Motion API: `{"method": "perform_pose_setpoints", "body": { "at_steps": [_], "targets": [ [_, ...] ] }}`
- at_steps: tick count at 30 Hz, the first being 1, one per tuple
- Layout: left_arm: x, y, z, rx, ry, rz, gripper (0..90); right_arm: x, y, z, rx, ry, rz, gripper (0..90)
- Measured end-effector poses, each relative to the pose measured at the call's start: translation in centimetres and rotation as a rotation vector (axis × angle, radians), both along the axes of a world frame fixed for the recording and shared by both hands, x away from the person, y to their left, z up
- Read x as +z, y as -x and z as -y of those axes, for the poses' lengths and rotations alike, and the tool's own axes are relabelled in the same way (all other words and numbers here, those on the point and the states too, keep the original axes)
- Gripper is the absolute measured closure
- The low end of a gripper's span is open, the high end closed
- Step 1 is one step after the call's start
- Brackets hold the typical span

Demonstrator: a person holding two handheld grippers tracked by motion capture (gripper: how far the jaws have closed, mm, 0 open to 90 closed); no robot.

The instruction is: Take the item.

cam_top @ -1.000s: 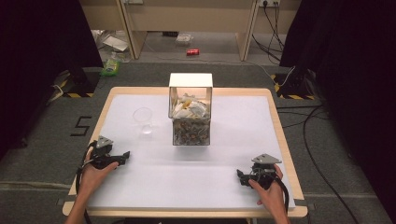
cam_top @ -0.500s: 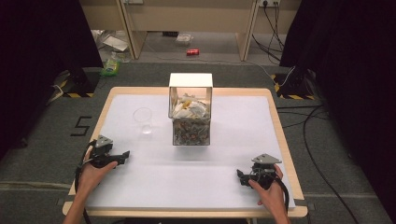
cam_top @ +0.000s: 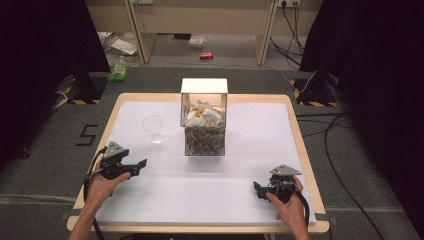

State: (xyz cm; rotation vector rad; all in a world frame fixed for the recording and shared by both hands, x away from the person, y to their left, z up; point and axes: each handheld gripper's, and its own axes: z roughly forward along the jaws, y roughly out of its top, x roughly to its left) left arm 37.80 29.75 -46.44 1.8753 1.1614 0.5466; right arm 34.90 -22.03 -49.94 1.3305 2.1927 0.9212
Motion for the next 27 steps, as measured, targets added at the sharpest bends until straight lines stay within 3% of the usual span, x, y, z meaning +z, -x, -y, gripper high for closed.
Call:
{"method": "perform_pose_setpoints", "body": {
  "at_steps": [14, 27],
  "targets": [
    [4.1, 0.9, 3.1, -0.135, 0.124, 0.071, 17.3, 0.0, 0.0, 0.0, 0.000, 0.000, 0.000, 9.0],
    [7.3, 1.4, 4.9, -0.212, 0.188, 0.123, 22.1, 0.0, 0.0, 0.0, 0.000, 0.000, -0.001, 8.9]
  ]
}}
